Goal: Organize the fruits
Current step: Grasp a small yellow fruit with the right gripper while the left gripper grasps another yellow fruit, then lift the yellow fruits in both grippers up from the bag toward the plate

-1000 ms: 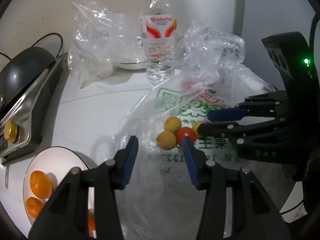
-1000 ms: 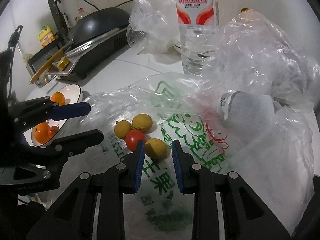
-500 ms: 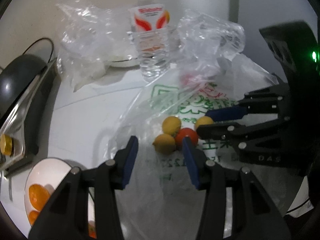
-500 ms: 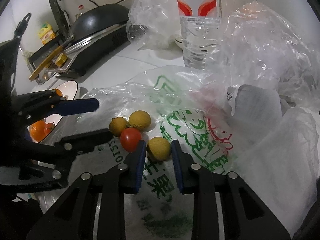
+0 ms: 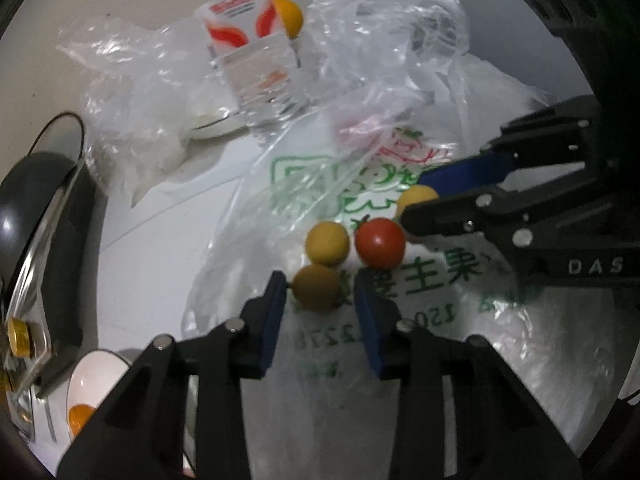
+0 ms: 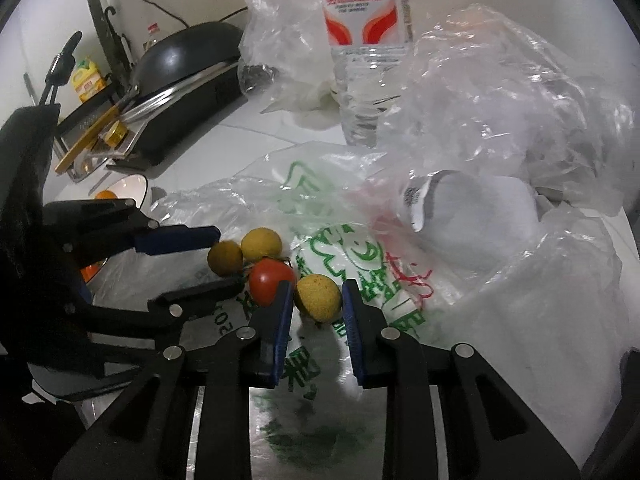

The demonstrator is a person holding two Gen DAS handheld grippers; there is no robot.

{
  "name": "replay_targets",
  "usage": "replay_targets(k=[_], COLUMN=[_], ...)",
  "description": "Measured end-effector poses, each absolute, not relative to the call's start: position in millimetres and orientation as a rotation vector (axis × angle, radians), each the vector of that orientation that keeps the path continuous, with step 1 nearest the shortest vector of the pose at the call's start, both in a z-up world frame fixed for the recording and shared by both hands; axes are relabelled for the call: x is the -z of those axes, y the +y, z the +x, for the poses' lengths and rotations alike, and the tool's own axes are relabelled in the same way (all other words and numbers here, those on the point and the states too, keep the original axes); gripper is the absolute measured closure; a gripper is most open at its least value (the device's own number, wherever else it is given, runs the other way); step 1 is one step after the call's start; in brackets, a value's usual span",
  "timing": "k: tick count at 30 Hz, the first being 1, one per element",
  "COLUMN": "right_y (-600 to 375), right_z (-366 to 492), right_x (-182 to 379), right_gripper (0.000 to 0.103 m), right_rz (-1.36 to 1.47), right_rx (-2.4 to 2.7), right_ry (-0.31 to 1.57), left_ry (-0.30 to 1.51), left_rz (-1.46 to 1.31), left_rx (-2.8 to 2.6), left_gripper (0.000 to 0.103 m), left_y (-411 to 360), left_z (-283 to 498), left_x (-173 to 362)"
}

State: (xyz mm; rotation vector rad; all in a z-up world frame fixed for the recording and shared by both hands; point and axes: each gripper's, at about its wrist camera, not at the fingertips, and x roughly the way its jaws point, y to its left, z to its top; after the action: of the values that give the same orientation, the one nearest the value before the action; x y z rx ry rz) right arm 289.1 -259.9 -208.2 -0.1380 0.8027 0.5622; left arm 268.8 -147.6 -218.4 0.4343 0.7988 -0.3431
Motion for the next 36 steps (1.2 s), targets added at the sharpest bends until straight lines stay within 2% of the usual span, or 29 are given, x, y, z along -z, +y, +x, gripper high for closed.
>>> replay_targets(k=[5, 36], right_y=[-264, -255], right_z=[290, 239], right_x=[209, 174], right_gripper=[0.076, 0.076], right_rz=[-0.137, -0.176], right_rx=[-0.559, -0.538], right_ry=[0.803, 0.708], left_ry=[0.802, 0.704], left_rz=[0.436, 0.344], left_rx=[0.343, 0.363], left_gripper=[0.075, 0.075], left_y=[-148, -136], left_z=[271, 209], left_x=[220, 176])
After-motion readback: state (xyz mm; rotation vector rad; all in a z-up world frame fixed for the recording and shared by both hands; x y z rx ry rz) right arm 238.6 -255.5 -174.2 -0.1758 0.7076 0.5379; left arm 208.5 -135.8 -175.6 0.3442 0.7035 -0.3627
